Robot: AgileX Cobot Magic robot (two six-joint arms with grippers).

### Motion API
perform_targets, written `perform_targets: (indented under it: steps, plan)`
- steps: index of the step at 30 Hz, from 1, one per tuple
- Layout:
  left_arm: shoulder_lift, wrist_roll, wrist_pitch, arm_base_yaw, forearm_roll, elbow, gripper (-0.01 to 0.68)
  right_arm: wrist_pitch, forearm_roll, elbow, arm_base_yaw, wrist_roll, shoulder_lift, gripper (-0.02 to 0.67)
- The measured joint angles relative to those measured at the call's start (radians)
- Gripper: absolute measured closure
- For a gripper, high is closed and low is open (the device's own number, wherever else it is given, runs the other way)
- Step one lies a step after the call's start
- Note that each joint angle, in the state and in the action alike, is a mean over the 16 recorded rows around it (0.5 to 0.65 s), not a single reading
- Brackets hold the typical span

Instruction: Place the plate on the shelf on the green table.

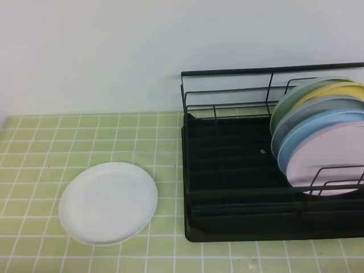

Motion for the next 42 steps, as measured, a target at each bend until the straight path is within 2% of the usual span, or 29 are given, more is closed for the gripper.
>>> perform_targets:
  steps: [8,15,21,25,34,38,42]
  plan:
    - [0.000,0.006,-0.233,0.000,0.003,0.000,0.673,-0.152,0.015,0.000,0.000,0.000,0.000,0.652]
    - [0.000,0.012,-0.566,0.000,0.006,0.000,0.673,-0.443,0.036,0.000,0.000,0.003,0.000,0.652]
    - [0.000,-0.001,-0.659,0.000,0.014,-0.014,0.673,-0.651,0.054,0.000,0.000,0.004,0.000,0.652]
    - [0.001,-0.033,-0.562,0.000,0.031,-0.071,0.673,-0.708,0.055,0.000,0.000,0.007,0.000,0.652]
    - [0.019,-0.071,-0.134,0.000,0.081,-0.274,0.673,-0.698,0.040,0.000,0.000,0.024,0.000,0.652]
    - [0.031,-0.066,0.027,0.000,0.079,-0.328,0.673,-0.636,0.014,-0.022,0.000,0.033,0.000,0.652]
    - [0.056,-0.051,0.116,0.000,0.053,-0.339,0.673,-0.487,-0.014,-0.086,0.000,0.037,0.002,0.652]
